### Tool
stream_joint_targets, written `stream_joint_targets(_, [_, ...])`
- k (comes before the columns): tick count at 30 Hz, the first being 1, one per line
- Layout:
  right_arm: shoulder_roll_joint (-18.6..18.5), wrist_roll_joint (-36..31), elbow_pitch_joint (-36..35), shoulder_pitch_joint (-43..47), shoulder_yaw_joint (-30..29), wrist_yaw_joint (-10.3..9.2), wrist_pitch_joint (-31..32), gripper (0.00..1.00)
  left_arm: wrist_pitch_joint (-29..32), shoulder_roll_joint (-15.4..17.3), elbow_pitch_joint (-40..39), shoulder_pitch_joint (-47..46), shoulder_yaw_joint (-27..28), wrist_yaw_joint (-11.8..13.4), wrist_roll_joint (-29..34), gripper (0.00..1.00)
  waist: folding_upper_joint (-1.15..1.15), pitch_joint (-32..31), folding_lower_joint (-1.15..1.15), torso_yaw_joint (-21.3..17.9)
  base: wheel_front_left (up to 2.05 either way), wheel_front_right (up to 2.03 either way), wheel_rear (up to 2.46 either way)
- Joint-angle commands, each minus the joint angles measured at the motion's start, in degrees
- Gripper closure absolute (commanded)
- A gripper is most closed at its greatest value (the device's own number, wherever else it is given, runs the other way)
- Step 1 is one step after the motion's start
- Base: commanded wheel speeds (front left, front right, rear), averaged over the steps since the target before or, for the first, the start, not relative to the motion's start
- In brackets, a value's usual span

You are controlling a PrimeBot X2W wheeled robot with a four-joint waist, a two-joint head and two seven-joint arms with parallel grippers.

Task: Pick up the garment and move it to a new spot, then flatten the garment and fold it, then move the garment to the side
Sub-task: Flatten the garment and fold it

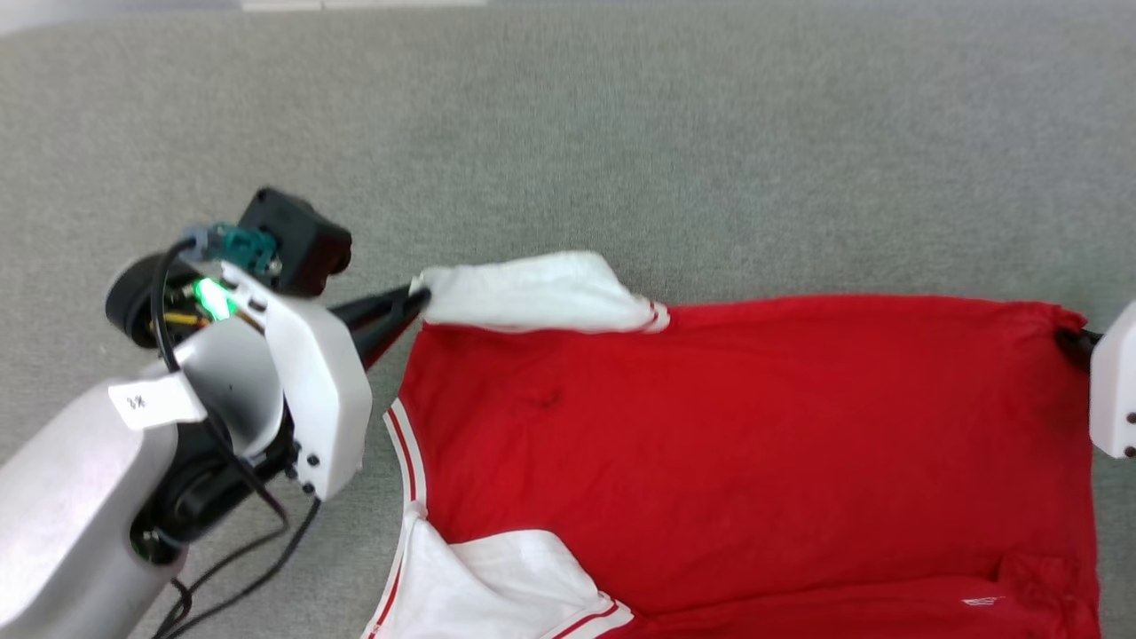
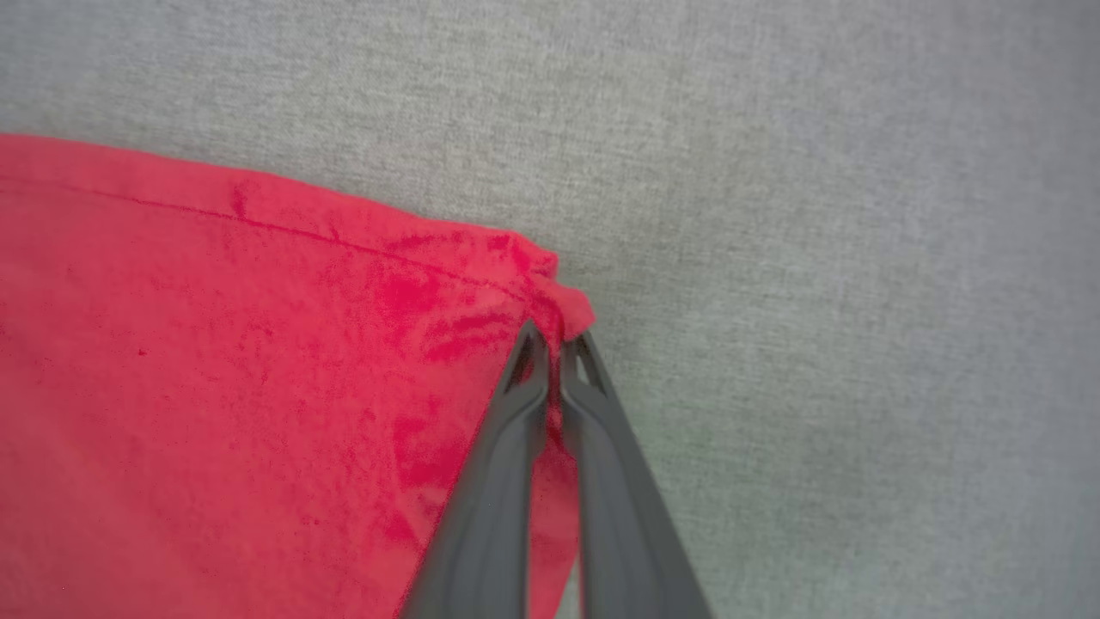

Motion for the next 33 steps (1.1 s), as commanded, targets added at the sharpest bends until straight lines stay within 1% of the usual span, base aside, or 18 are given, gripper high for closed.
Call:
stream_joint_targets(1, [-0.08,0.22,-0.51,0.94,-0.54,-0.02,-0.60,1.00,-0.32,0.31,-0.22,1.13,0.19,0.26,-0.29,1.00,0.00,-1.89,0.00,-0.02,0.00,0.00,0.00])
stream_joint_targets(5, [0.42,1.25,-2.88,4.44,-2.61,-0.02,-2.25,1.00,-1.29,1.19,-1.33,4.63,0.00,1.23,-0.79,1.00,0.00,-4.72,0.00,0.22,0.00,0.00,0.00])
stream_joint_targets(7, [0.84,2.02,-4.82,7.76,-4.05,-0.02,-3.25,1.00,-2.00,2.08,-2.06,7.83,-0.31,1.73,-1.36,1.00,0.00,-6.83,0.00,0.50,0.00,0.00,0.00])
stream_joint_targets(13, [2.61,3.32,-9.06,16.40,-7.68,-0.02,-4.03,1.00,-3.55,4.17,-3.42,14.99,-0.93,3.04,-2.66,1.00,0.00,-9.97,0.00,1.18,0.00,0.00,0.00])
stream_joint_targets(17, [3.06,4.11,-11.03,22.09,-8.63,-0.02,-3.57,1.00,-4.25,4.91,-4.19,19.40,-2.11,3.68,-3.16,1.00,0.00,-10.95,0.00,1.59,0.00,0.00,0.00])
stream_joint_targets(22, [2.73,5.10,-12.22,27.02,-8.20,-0.02,-2.87,1.00,-4.41,5.53,-3.53,24.13,-4.73,3.98,-2.68,1.00,0.00,-11.43,0.00,1.65,0.00,0.00,0.00])
stream_joint_targets(27, [1.59,5.58,-12.00,29.54,-6.80,-0.02,-2.73,1.00,-4.53,4.56,-1.65,27.01,-7.17,3.67,-2.74,1.00,0.00,-11.48,0.00,1.77,0.00,0.00,0.00])
stream_joint_targets(33, [-0.52,5.80,-10.64,30.50,-4.91,-0.02,-3.15,1.00,-4.36,3.24,2.80,27.11,-9.72,2.22,-0.88,1.00,0.00,-11.21,0.00,1.79,0.00,0.00,0.00])
